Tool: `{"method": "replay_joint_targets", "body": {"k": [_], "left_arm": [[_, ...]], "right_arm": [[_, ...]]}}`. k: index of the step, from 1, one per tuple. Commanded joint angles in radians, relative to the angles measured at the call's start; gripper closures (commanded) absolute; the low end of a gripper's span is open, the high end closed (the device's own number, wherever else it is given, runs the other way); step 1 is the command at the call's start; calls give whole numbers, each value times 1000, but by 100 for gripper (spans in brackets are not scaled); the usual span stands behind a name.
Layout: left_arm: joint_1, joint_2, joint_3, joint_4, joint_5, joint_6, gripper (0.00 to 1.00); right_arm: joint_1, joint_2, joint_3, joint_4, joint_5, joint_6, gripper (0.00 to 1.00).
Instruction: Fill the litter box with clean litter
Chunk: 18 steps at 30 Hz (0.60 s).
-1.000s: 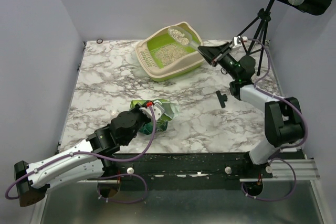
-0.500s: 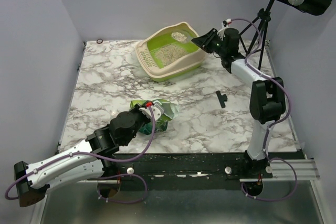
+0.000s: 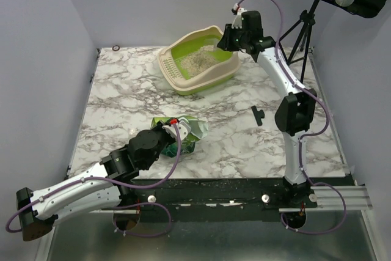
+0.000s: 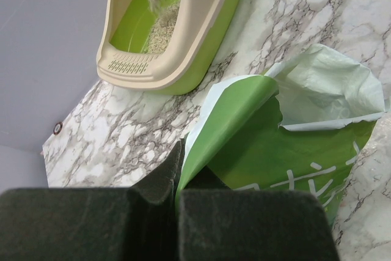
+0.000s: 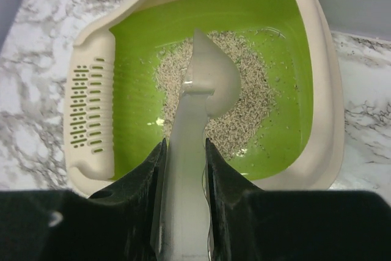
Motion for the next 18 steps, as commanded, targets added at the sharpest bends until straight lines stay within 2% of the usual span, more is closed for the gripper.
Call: {"method": "replay_joint_targets", "body": {"k": [1, 10, 18], "left_arm": [[-13, 4, 43, 35, 46, -29, 100], [-13, 15, 45, 27, 49, -29, 100], [-13, 29, 44, 24, 58, -32, 100]], "right_arm": [[54, 91, 134, -260, 125, -232, 100], [80, 92, 141, -349, 148, -355, 100], [87, 25, 34, -412, 140, -401, 100]]}}
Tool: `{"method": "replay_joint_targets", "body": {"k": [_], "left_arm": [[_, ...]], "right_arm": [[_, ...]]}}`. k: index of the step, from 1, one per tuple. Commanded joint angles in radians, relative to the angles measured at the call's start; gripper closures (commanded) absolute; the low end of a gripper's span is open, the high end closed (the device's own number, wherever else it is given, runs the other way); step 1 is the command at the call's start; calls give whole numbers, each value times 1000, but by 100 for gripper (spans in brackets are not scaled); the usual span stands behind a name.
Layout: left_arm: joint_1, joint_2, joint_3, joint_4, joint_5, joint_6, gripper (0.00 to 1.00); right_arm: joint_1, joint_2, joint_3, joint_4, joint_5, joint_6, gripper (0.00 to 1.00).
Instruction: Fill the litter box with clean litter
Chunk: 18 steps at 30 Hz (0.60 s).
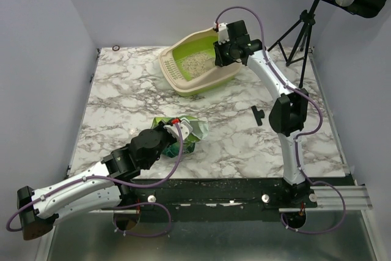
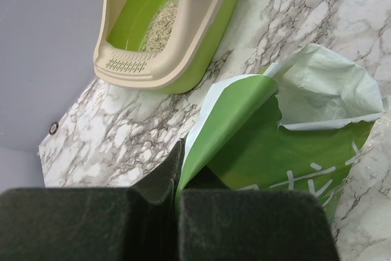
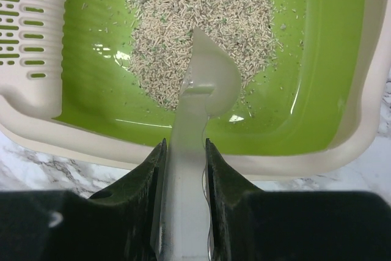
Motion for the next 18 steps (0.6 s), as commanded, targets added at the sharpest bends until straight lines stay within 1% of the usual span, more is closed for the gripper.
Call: {"method": "replay_joint_targets", "body": {"k": [1, 6, 9, 15, 18], "left_arm": [[-13, 7, 39, 28, 52, -24, 100], [-12, 13, 39, 28, 57, -27, 100], [-13, 11, 35, 37, 41, -23, 100], [-13, 5, 27, 52, 31, -20, 100], [-15, 11, 26, 52, 27, -20, 100]], "right_arm": [[1, -51, -56, -144, 25, -59, 100], [1, -80, -84, -224, 10, -56, 100], [3, -142, -160, -232, -4, -52, 100], [3, -378, -516, -105, 34, 10, 100], [7, -487, -636, -88, 66, 39, 100]]}}
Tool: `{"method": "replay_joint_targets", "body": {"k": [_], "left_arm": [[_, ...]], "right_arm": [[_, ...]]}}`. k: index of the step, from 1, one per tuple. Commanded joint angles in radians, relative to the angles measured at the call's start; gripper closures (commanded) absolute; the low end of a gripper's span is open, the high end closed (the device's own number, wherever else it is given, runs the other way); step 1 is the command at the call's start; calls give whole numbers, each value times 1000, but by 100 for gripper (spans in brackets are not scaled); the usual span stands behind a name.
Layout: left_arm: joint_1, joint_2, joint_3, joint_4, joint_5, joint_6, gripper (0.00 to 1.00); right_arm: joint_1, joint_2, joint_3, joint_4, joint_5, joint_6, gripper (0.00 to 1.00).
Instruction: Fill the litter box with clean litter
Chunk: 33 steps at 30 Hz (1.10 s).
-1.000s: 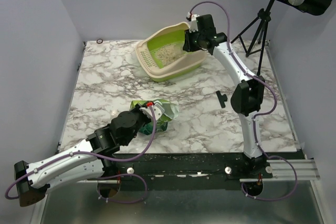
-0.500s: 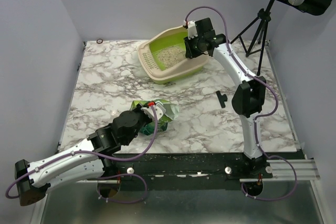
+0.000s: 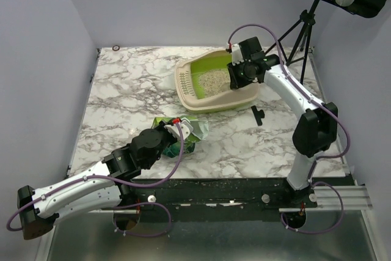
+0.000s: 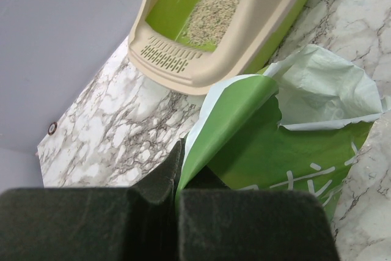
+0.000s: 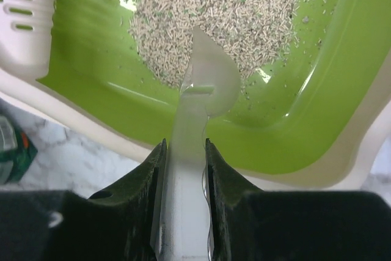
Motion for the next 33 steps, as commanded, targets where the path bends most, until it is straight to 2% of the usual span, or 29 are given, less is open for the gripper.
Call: {"method": "replay_joint_targets", "body": {"k": [1, 7, 10, 14, 17, 25, 33], "left_arm": [[-15, 2, 23, 51, 24, -16, 100], [-22, 7, 26, 51, 17, -18, 100], [-27, 10, 20, 55, 15, -18, 100], [-33, 17, 26, 51, 14, -19, 100], [-38, 19, 26, 49, 4, -13, 100], [-41, 25, 32, 42, -5, -16, 100], [-50, 26, 34, 43, -32, -16, 100]], "right_arm": [[10, -156, -157, -31, 61, 61, 100], [27, -343, -270, 96, 122, 92, 100], [36, -423, -348, 226, 177, 127, 100], [46, -429, -329, 179, 277, 147, 100], [61, -535, -410, 267, 210, 170, 100], [78, -791, -572, 356, -60, 340, 100], [78, -929, -605, 273, -308, 431, 100]]}}
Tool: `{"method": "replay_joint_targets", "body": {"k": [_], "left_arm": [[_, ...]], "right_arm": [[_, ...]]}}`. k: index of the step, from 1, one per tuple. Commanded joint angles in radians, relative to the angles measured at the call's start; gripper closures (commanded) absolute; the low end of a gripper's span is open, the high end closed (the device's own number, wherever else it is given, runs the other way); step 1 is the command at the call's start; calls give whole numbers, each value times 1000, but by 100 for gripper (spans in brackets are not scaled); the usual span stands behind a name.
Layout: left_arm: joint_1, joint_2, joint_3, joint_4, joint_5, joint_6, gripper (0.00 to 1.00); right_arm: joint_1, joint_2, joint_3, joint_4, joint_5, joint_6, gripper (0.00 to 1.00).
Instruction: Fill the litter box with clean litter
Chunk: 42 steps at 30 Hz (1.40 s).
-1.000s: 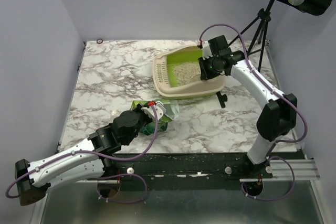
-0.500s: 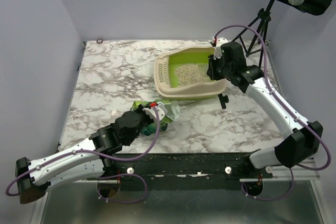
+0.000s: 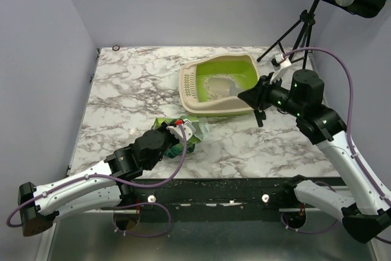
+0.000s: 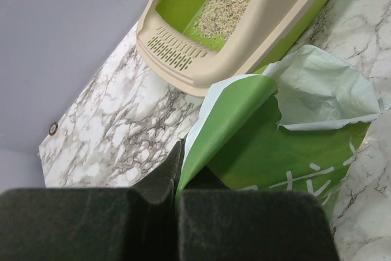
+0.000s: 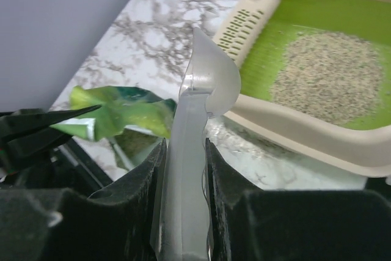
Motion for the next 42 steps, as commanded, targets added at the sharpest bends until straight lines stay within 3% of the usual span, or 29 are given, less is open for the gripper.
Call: {"method": "replay_joint_targets", "body": {"k": [1, 12, 20, 35, 42], "left_arm": [[-19, 4, 31, 39, -1, -18, 100], [-26, 2, 39, 33, -38, -19, 100], [-24, -2, 39, 38, -44, -22, 100], [-35, 1, 45, 33, -44, -25, 100], [-42, 16, 40, 36, -46, -24, 100]], "right_arm": [[8, -38, -22, -44, -208, 69, 100], [8, -194, -140, -123, -309, 107, 100], [8, -222, -171, -158, -380, 120, 99], [8, -115, -290, 8, -438, 167, 100], [60, 60, -238, 65, -435, 190, 100]]}}
